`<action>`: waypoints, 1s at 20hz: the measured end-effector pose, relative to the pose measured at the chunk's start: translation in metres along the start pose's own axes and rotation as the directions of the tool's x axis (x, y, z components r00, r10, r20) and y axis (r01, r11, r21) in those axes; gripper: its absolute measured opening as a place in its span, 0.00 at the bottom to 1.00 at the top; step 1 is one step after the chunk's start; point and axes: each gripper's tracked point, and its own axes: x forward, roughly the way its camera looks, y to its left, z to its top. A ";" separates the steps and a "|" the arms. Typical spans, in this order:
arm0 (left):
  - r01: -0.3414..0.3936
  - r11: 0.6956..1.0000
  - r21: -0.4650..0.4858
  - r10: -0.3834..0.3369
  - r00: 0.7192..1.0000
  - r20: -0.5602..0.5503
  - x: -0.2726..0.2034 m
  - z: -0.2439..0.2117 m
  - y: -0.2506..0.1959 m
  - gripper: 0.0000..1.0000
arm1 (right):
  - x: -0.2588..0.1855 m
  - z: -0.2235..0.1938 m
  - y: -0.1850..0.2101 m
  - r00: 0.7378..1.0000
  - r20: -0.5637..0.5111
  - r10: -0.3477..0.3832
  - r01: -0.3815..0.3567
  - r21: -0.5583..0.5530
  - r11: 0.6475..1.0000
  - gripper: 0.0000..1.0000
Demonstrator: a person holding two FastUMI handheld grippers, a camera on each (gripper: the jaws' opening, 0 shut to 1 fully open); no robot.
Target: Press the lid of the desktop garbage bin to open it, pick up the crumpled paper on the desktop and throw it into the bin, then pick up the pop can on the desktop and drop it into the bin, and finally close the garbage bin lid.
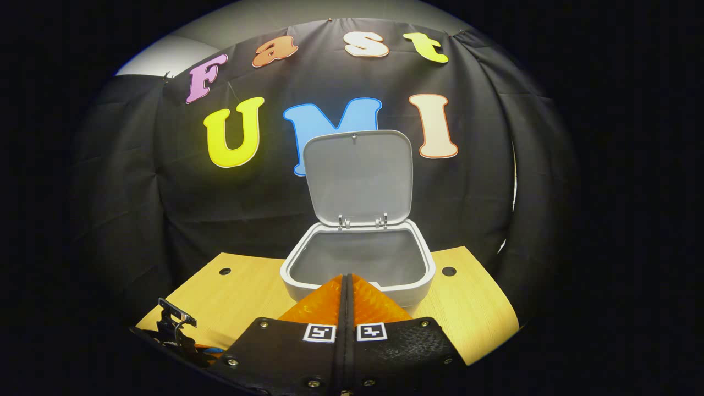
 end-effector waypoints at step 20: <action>0.003 1.000 0.010 -0.005 0.965 0.264 -0.044 0.134 -0.005 0.31 | -0.005 -0.010 -0.010 1.000 -0.019 -0.009 0.009 0.019 1.000 0.00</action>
